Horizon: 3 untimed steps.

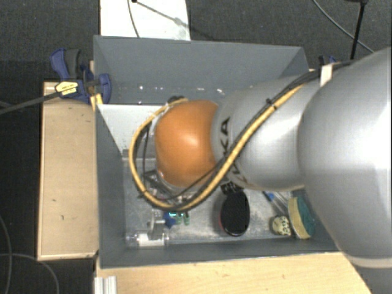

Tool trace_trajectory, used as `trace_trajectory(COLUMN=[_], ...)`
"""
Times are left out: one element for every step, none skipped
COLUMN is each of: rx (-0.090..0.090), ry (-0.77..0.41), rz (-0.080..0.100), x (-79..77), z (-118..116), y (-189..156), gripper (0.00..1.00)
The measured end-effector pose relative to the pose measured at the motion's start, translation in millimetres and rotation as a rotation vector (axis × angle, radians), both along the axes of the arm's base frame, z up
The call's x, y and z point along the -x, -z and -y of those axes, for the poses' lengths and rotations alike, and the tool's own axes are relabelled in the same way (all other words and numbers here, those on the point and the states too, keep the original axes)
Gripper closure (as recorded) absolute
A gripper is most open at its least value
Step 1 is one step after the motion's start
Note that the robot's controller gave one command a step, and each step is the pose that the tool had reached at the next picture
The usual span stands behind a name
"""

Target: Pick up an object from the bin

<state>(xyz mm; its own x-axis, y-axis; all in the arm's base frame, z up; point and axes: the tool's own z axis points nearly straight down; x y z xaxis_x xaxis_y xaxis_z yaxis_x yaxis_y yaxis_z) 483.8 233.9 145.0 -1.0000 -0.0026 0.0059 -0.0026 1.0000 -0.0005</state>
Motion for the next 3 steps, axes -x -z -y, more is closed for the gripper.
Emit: trace_trajectory(rx=[0.001, -0.001, -0.002], ry=[0.051, 0.228, 0.294], rz=[0.008, 0.009, 0.010], x=[-35.6, -39.5, -43.4], z=[79, 91, 90], y=[77, 44, 32], gripper=[0.00, 0.00, 0.00])
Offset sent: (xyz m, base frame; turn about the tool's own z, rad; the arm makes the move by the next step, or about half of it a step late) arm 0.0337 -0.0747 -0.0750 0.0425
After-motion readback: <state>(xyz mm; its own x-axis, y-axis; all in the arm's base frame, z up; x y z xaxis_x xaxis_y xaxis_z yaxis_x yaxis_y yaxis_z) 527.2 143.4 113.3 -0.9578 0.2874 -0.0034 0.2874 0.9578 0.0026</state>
